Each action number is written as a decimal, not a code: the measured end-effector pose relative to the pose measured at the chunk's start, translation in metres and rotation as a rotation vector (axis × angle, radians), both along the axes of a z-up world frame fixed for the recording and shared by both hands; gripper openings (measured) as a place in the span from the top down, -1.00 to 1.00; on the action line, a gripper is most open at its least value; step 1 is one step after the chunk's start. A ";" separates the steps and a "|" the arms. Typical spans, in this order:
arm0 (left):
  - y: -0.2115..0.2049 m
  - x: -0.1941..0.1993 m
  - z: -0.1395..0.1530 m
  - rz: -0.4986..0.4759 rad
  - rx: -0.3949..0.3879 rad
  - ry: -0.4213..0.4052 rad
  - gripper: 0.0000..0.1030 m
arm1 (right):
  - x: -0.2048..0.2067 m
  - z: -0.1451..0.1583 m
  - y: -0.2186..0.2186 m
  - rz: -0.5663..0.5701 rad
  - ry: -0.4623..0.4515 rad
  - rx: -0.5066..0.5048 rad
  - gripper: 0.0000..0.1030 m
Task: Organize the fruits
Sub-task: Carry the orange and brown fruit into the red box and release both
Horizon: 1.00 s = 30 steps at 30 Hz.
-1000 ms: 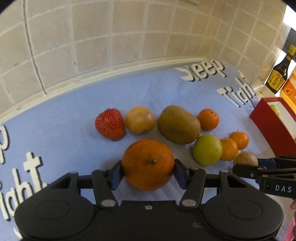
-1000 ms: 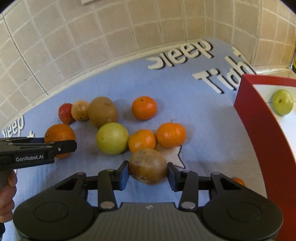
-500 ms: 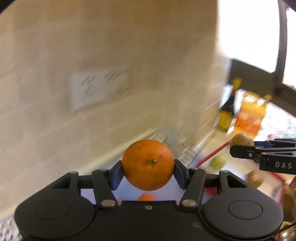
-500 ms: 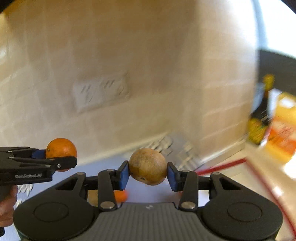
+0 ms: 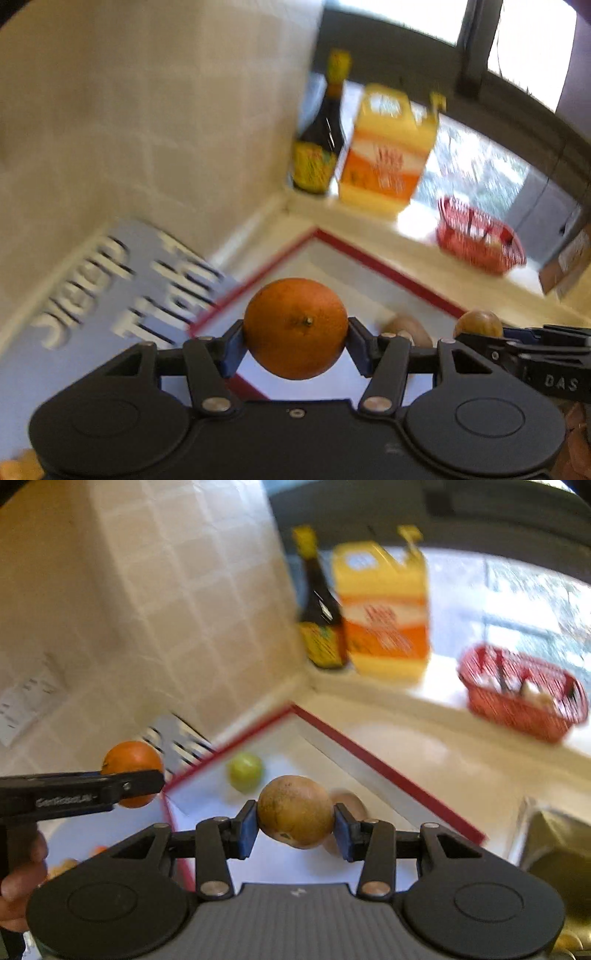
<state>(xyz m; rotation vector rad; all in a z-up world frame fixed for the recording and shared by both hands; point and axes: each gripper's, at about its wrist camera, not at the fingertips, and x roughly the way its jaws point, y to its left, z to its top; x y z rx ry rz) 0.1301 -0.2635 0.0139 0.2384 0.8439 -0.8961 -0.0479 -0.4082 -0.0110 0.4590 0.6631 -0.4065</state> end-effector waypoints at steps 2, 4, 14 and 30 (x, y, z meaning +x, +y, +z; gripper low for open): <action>-0.014 0.002 -0.021 -0.025 0.026 0.030 -0.31 | 0.000 -0.019 -0.008 -0.016 0.037 0.033 0.13; -0.027 0.001 -0.038 -0.044 0.055 0.049 -0.31 | 0.001 -0.036 -0.010 -0.020 0.063 0.059 0.13; -0.055 -0.002 -0.083 -0.095 0.141 0.075 -0.32 | 0.015 -0.078 -0.011 -0.022 0.165 0.022 0.13; -0.075 -0.012 -0.100 -0.141 0.204 0.033 -0.34 | 0.027 -0.086 0.007 0.024 0.287 -0.132 0.11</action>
